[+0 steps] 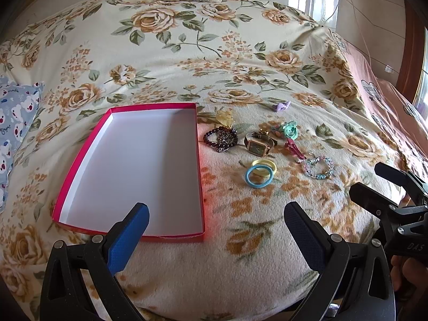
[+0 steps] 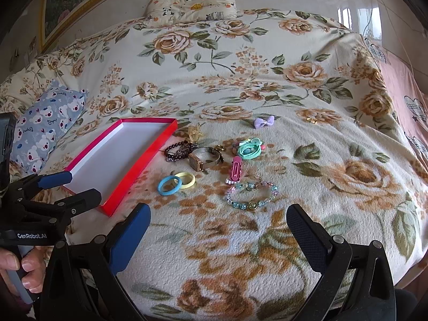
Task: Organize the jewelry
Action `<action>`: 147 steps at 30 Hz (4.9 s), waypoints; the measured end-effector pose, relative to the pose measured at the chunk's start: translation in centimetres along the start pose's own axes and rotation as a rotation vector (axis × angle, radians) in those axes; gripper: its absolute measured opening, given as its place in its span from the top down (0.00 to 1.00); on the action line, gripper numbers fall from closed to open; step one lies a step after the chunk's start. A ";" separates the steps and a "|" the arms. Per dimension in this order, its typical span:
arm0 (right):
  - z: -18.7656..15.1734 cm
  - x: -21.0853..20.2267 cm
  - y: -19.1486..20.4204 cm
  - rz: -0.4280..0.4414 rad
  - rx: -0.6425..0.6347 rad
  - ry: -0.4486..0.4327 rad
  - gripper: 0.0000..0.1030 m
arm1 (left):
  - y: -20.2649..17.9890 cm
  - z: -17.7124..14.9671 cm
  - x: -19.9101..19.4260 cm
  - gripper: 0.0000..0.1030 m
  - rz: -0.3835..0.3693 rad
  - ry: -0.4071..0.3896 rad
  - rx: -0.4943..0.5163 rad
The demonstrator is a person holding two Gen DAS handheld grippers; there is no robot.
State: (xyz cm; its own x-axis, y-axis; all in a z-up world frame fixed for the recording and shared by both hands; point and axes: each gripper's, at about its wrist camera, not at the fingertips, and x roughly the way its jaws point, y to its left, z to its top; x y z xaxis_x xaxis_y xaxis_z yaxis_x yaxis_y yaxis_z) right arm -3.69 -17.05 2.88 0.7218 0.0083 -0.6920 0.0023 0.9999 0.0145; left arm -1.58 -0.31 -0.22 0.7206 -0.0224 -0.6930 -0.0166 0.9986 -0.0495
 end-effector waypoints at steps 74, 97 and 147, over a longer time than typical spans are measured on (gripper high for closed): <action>4.5 6.6 -2.8 -0.026 0.054 0.126 0.93 | 2.1 6.1 8.7 0.98 -0.222 0.160 0.013; 8.7 10.0 13.0 0.353 -0.121 0.112 0.93 | 13.2 4.2 5.0 0.98 -0.025 0.172 -0.218; 6.7 16.0 14.2 0.430 -0.075 0.256 0.64 | 15.1 5.6 7.0 0.50 0.053 0.210 -0.316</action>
State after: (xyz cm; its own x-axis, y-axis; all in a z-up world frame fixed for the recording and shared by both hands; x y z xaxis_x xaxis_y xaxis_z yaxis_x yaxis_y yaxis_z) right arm 12.53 -2.85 -3.10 0.4536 0.4128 -0.7898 -0.3141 0.9034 0.2918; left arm 7.08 14.88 -1.83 0.5563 -0.0129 -0.8309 -0.2863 0.9357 -0.2062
